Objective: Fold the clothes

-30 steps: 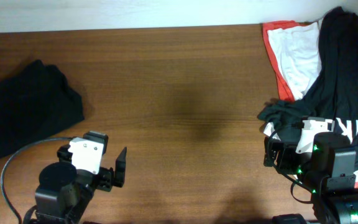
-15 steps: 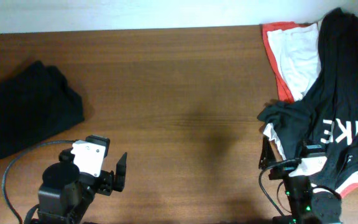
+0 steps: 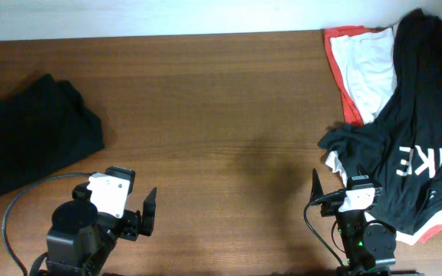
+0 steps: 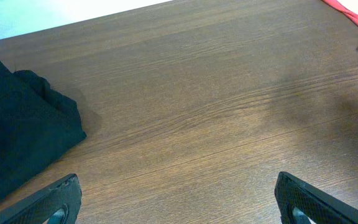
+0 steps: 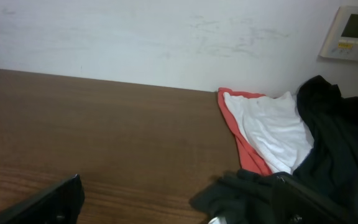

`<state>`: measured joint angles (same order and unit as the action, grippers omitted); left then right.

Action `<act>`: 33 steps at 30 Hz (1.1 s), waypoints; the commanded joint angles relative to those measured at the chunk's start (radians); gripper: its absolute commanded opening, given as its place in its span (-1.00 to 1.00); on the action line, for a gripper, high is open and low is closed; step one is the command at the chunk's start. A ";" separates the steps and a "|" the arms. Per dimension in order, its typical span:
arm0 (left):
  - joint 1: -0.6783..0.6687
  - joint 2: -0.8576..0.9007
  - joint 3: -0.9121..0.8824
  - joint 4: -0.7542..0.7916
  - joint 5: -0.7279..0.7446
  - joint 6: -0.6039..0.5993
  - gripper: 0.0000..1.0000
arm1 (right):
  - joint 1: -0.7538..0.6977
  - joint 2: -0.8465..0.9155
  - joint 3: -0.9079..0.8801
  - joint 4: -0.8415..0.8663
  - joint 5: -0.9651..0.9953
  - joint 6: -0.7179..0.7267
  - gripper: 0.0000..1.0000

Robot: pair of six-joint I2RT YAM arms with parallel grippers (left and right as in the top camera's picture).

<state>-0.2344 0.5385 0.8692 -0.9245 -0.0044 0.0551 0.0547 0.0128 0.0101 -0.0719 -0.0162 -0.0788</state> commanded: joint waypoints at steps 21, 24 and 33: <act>0.134 -0.534 -0.859 0.835 -0.016 -0.025 0.98 | -0.004 -0.006 -0.005 -0.007 0.002 0.001 0.97; 0.138 -0.534 -0.859 0.841 0.016 -0.025 0.98 | -0.004 -0.006 -0.005 -0.006 0.002 0.001 0.97; 0.138 -0.533 -0.859 0.841 0.016 -0.025 0.98 | -0.004 -0.006 -0.005 -0.006 0.002 0.001 0.98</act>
<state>-0.1032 0.0135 0.0128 -0.0792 -0.0109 0.0395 0.0547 0.0128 0.0101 -0.0727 -0.0158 -0.0788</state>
